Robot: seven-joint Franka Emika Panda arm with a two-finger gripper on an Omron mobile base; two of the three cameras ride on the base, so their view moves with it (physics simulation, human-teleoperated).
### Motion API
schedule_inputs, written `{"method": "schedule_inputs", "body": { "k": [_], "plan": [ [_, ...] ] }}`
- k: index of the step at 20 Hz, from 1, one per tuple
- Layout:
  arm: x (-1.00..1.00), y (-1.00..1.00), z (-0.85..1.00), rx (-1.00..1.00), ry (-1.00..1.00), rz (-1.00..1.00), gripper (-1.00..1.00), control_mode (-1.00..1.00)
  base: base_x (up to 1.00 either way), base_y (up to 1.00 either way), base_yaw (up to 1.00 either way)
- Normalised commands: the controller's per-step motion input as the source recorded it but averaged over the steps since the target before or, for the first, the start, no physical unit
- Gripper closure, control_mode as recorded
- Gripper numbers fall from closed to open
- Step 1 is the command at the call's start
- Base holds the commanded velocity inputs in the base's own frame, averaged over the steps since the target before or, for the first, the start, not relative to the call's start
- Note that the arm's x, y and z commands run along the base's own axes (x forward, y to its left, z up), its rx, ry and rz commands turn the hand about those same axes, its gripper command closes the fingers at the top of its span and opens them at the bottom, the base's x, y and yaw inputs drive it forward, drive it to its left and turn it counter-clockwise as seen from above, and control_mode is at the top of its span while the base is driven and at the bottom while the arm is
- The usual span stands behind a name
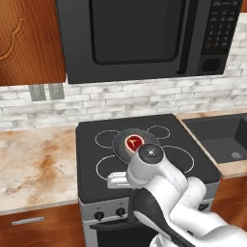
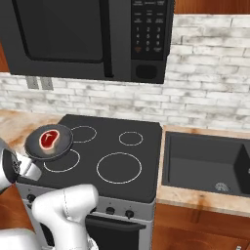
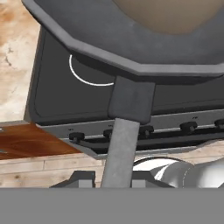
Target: Pick up the pan with the steak in it and place it on the dining table. Then place the steak on the plate.
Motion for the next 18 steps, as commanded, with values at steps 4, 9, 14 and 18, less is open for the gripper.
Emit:
{"method": "schedule_inputs", "body": {
  "k": [4, 9, 14, 18],
  "plan": [
    [-0.52, -0.27, 0.92, 0.07, 0.00, -0.01, 1.00, -1.00, 0.00, 0.00, 0.00],
    [-0.28, -0.14, 0.98, 0.09, 0.00, -0.02, 1.00, -1.00, 0.00, 0.00, 0.00],
    [-0.06, -0.02, 0.38, 0.04, -0.01, -0.01, 1.00, -1.00, 0.00, 0.00, 0.00],
    [0.00, 0.00, 0.00, 0.00, 0.00, 0.00, 1.00, -1.00, 0.00, 0.00, 0.00]
  ]
}}
